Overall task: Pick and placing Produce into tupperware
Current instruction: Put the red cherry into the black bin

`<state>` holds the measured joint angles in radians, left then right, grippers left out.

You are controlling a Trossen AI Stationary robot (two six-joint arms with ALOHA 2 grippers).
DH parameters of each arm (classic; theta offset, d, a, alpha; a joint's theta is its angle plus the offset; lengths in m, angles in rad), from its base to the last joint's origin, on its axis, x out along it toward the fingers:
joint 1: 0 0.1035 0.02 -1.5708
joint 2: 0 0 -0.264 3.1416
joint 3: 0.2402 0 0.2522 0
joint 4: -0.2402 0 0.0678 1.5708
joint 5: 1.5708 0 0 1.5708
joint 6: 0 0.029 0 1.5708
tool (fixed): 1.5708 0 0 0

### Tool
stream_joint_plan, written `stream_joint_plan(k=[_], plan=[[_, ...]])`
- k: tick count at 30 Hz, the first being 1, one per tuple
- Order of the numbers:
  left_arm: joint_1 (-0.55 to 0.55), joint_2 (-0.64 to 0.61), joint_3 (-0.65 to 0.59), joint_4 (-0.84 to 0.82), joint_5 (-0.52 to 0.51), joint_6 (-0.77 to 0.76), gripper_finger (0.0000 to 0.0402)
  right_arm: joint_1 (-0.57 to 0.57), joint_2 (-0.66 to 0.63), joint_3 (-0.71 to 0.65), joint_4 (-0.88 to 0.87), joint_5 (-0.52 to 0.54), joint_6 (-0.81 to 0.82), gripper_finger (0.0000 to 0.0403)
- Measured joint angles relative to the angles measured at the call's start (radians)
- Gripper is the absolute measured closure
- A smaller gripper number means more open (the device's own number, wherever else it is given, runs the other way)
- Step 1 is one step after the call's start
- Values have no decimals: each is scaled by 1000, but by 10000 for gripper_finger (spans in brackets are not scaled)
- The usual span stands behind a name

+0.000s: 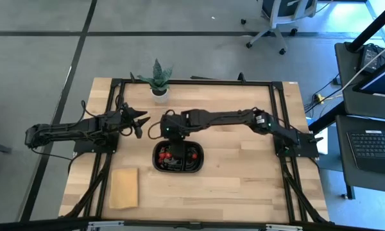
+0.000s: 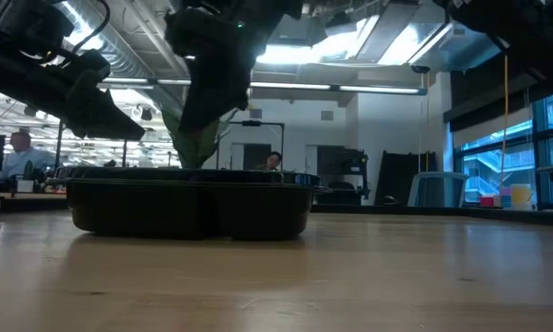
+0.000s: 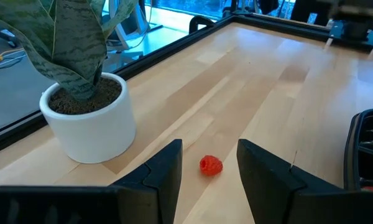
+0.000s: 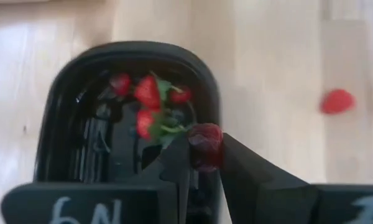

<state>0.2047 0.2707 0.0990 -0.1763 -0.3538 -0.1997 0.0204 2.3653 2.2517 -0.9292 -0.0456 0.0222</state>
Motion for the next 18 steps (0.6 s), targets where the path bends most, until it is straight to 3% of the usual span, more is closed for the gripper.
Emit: stream_joint_plan(k=[18], plan=[[0, 0, 0, -44, 0, 1, 255, 47, 86, -1, 63, -8, 82, 326]])
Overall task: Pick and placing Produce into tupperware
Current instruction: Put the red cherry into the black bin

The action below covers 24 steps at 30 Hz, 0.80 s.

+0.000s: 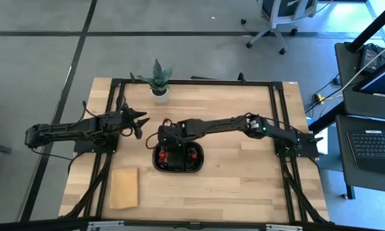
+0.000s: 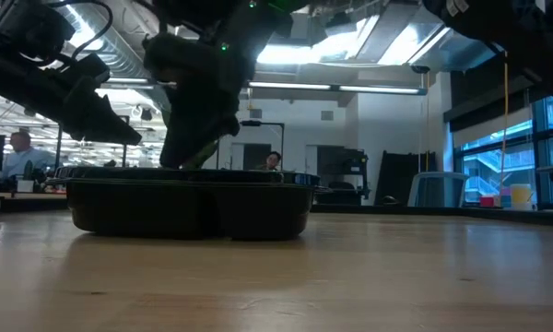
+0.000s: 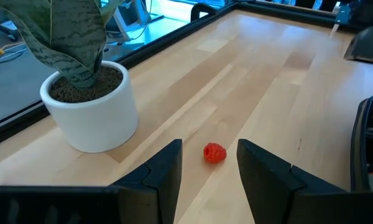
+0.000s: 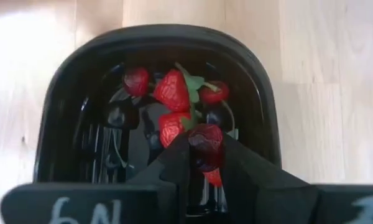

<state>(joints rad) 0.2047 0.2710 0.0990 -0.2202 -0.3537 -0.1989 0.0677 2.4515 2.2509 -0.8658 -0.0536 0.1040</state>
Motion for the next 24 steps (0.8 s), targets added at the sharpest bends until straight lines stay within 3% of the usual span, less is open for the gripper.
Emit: stream_joint_plan(k=[24], plan=[[0, 0, 0, -26, 0, -2, 255, 0, 11, 0, 39, -19, -1, 326]])
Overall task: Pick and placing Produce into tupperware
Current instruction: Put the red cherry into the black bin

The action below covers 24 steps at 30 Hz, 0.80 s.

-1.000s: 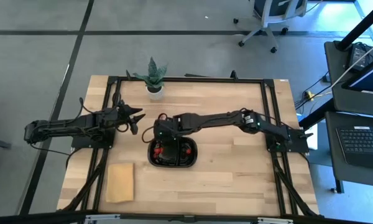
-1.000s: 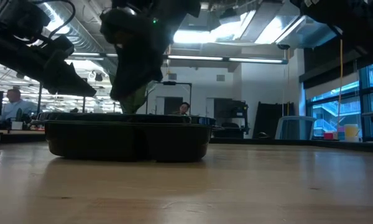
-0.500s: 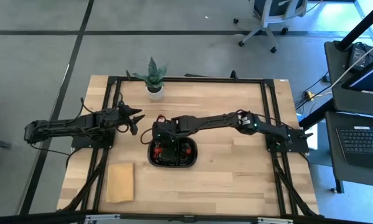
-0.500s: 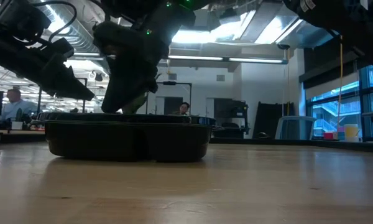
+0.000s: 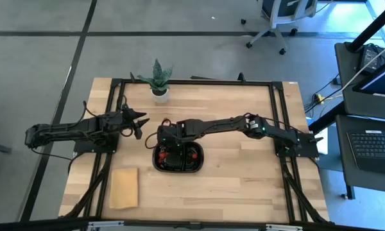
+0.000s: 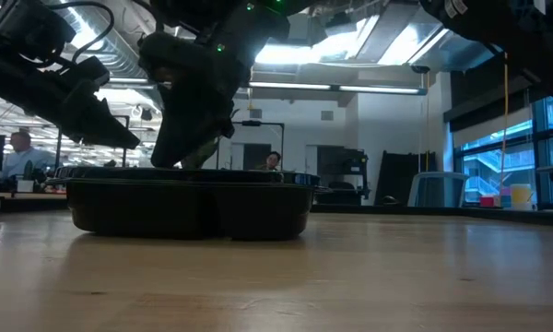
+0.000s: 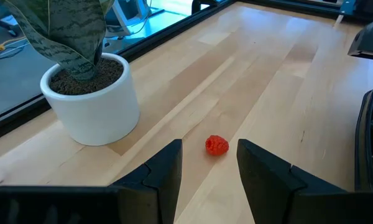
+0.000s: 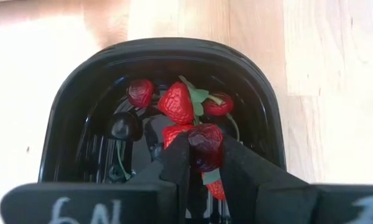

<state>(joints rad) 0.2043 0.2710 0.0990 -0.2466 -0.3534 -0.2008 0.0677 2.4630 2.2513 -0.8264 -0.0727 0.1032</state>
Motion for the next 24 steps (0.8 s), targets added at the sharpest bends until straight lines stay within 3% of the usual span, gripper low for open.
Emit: stream_joint_plan(k=[17, 24], plan=[[0, 0, 0, 0, 0, 0, 255, 0, -1, 0, 0, -6, -2, 324], [0, 0, 0, 0, 0, 0, 255, -2, -1, 0, -1, -8, 23, 269]])
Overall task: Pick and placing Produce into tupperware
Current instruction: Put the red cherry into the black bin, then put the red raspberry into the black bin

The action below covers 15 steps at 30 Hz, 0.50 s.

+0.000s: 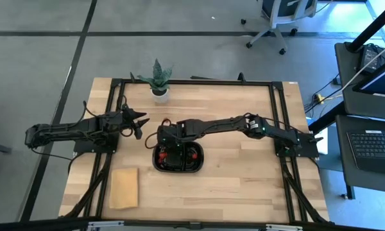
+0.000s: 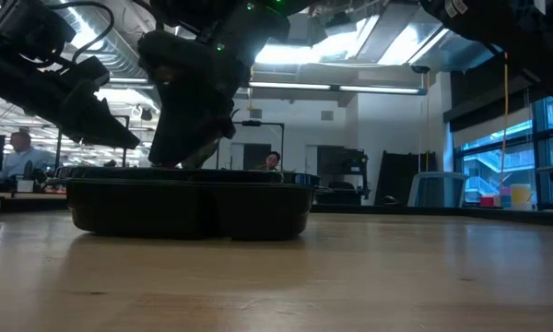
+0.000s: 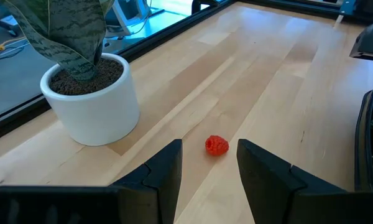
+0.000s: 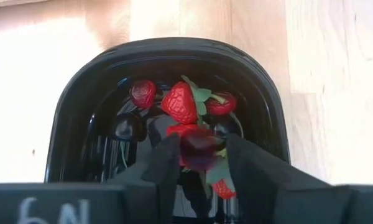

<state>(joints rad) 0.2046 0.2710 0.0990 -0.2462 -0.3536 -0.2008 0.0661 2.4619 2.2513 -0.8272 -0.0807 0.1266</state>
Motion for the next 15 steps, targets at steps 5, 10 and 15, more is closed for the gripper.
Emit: stream_joint_plan(k=[5, 10, 15], plan=[[0, 0, 0, 0, 0, 0, 255, 0, 0, 0, 0, 0, 21, 232], [0, 0, 0, 0, 0, 0, 255, -4, -2, 0, -8, 1, 21, 218], [0, 0, 0, 0, 0, -1, 255, -39, -54, 0, -71, 6, -6, 216]])
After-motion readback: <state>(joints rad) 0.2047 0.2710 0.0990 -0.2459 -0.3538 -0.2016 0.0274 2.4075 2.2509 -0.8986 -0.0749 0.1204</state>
